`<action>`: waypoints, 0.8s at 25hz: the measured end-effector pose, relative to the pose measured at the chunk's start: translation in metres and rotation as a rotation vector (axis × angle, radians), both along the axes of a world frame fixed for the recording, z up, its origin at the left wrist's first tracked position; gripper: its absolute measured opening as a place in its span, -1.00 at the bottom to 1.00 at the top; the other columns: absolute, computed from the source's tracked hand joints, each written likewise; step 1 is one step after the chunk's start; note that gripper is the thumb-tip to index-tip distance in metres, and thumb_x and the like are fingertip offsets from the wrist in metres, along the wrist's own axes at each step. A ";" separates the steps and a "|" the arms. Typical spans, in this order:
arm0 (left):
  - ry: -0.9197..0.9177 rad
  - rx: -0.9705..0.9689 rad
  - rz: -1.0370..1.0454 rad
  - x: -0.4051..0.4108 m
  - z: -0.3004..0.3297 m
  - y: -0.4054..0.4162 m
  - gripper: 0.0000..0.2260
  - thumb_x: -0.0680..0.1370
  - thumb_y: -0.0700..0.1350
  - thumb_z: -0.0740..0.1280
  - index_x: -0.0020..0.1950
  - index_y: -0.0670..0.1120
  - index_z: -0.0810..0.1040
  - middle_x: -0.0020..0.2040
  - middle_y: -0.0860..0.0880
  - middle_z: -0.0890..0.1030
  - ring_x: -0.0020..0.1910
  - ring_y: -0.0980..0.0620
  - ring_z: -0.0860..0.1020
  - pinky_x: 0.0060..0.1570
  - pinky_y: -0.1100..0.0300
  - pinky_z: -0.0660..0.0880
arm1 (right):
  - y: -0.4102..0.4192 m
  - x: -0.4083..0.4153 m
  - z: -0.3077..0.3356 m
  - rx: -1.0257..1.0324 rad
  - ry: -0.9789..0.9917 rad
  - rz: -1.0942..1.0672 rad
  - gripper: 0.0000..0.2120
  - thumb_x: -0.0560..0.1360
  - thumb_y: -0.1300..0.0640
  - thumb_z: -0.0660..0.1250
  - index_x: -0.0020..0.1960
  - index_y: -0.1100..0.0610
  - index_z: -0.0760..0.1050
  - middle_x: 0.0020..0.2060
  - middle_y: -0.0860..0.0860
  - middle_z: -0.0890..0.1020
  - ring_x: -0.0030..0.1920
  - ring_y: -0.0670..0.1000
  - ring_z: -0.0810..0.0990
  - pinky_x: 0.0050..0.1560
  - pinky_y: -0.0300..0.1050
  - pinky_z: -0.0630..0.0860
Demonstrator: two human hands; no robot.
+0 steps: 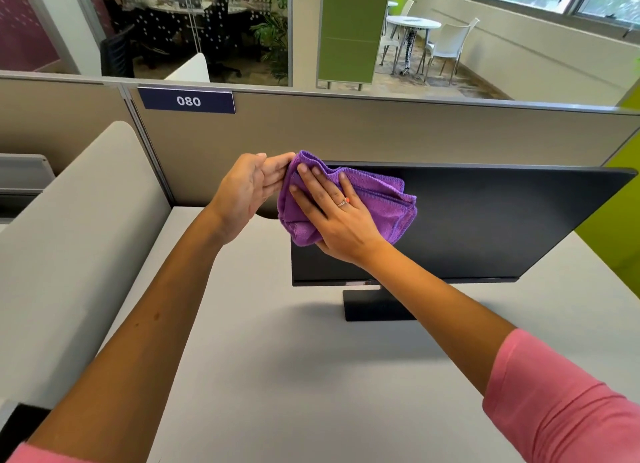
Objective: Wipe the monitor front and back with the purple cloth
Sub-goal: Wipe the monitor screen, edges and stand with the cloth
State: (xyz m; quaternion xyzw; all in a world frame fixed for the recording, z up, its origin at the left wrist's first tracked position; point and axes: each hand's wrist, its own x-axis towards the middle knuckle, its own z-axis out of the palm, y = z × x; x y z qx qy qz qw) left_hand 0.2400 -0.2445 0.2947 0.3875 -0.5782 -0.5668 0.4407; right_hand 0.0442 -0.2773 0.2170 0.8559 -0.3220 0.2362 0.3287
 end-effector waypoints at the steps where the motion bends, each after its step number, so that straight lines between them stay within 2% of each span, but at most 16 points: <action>1: -0.012 -0.003 0.004 0.000 0.000 0.000 -0.51 0.65 -0.01 -0.19 0.49 -0.14 0.24 0.45 -0.01 0.38 0.39 0.10 0.38 0.43 0.16 0.23 | -0.002 0.000 0.001 -0.006 0.009 0.006 -0.37 0.56 -0.06 0.14 0.52 0.18 0.05 0.50 0.17 0.16 0.52 0.12 0.00 0.50 0.13 -0.11; 5: -0.067 -0.004 0.050 -0.001 0.004 0.000 -0.52 0.66 -0.03 -0.21 0.49 -0.14 0.25 0.45 -0.03 0.37 0.39 0.09 0.37 0.44 0.17 0.22 | -0.008 -0.003 -0.011 0.007 0.105 -0.008 -0.34 0.56 -0.08 0.08 0.54 0.17 -0.06 0.53 0.10 0.05 0.53 0.06 -0.12 0.50 0.11 -0.21; 8: -0.092 0.009 0.084 -0.006 0.009 0.007 -0.52 0.66 -0.07 -0.22 0.49 -0.14 0.25 0.47 -0.06 0.34 0.43 0.05 0.33 0.48 0.12 0.16 | -0.005 -0.012 -0.045 0.080 0.299 0.016 -0.25 0.50 0.03 0.18 0.54 0.16 -0.14 0.54 0.08 -0.08 0.53 0.08 -0.18 0.48 0.11 -0.30; 10: -0.136 0.028 0.131 -0.014 0.014 0.011 -0.54 0.66 -0.11 -0.23 0.50 -0.12 0.21 0.50 -0.06 0.29 0.47 0.03 0.26 0.50 0.06 0.08 | 0.002 -0.021 -0.074 0.095 0.430 -0.001 -0.24 0.49 0.07 0.20 0.54 0.17 -0.15 0.53 0.10 -0.15 0.53 0.11 -0.21 0.47 0.13 -0.34; 12: -0.204 0.061 0.150 -0.025 0.019 0.014 -0.56 0.67 -0.14 -0.22 0.53 -0.11 0.13 0.53 -0.05 0.20 0.51 0.01 0.18 0.51 0.07 0.04 | 0.006 -0.029 -0.090 0.090 0.483 -0.046 -0.26 0.51 0.07 0.19 0.54 0.17 -0.13 0.52 0.10 -0.18 0.52 0.12 -0.22 0.46 0.14 -0.36; 16: -0.179 0.098 0.191 -0.033 0.020 0.014 -0.59 0.68 -0.09 -0.12 0.52 -0.16 0.14 0.54 -0.07 0.16 0.52 -0.02 0.14 0.51 0.05 0.03 | -0.001 -0.033 -0.075 0.051 0.406 -0.018 -0.23 0.50 0.00 0.22 0.55 0.12 -0.14 0.53 0.06 -0.17 0.53 0.10 -0.19 0.47 0.13 -0.31; 19: -0.240 0.096 0.167 -0.032 0.016 0.008 -0.59 0.67 -0.15 -0.18 0.53 -0.14 0.07 0.54 -0.06 0.14 0.52 0.02 0.12 0.50 0.07 0.01 | -0.009 -0.025 -0.041 -0.003 0.149 -0.018 -0.26 0.51 -0.13 0.17 0.55 0.08 -0.08 0.54 0.03 -0.11 0.53 0.07 -0.13 0.48 0.12 -0.26; 20: -0.212 0.092 0.167 -0.032 0.014 0.007 -0.60 0.68 -0.13 -0.14 0.51 -0.15 0.12 0.54 -0.07 0.16 0.52 0.01 0.14 0.50 0.07 0.02 | -0.011 -0.022 -0.031 -0.017 0.064 -0.024 -0.28 0.52 -0.16 0.14 0.55 0.07 -0.05 0.54 0.03 -0.09 0.53 0.07 -0.12 0.48 0.13 -0.25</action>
